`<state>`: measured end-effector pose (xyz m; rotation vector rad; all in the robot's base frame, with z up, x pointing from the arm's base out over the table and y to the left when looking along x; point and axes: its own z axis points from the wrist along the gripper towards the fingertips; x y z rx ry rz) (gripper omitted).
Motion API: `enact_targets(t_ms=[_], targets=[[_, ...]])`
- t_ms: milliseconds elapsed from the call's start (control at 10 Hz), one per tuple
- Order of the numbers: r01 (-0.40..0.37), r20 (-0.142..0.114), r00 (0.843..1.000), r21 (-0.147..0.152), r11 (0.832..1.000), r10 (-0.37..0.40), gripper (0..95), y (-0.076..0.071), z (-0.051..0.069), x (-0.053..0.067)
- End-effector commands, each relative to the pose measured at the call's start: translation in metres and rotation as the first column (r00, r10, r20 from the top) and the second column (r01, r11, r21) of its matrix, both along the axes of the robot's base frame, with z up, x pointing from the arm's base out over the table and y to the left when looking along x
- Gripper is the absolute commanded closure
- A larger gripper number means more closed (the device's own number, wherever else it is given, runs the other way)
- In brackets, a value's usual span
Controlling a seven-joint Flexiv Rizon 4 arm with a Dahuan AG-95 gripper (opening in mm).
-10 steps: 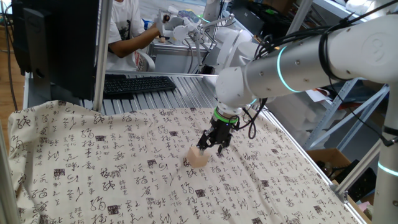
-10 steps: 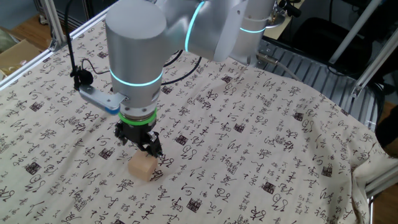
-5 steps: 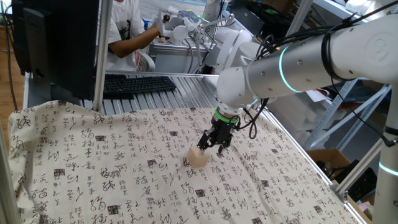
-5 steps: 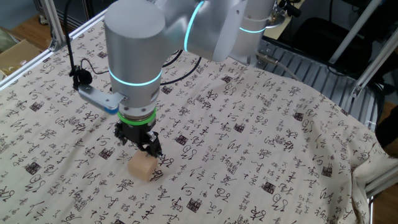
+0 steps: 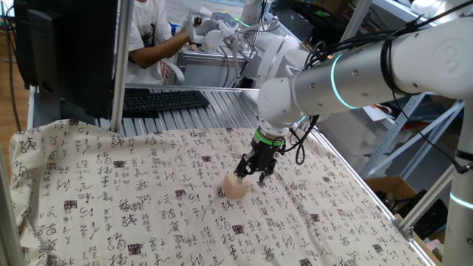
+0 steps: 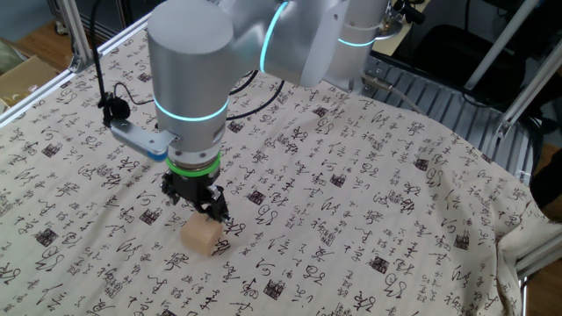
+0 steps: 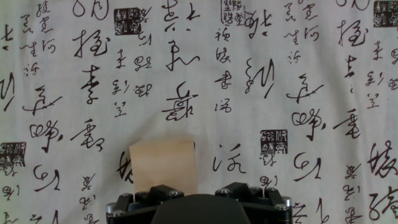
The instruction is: Pick up the small block on the left and move it to the right
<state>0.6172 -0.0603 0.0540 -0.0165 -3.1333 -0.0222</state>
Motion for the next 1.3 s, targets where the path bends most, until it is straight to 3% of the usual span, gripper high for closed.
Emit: enact_targets(t_ms=[100, 200, 300, 1300], targets=[[0.006, -0.002, 1.000, 0.004, 1.000, -0.006, 19.0, 0.000, 0.000, 0.001], [0.007, -0.003, 1.000, 0.005, 1.000, -0.007, 19.0, 0.001, 0.000, 0.001], [0.011, -0.002, 1.000, 0.007, 1.000, -0.011, 0.0, 0.001, 0.001, 0.001], [0.024, 0.000, 1.000, 0.018, 1.000, -0.024, 0.0, 0.014, 0.001, 0.012]])
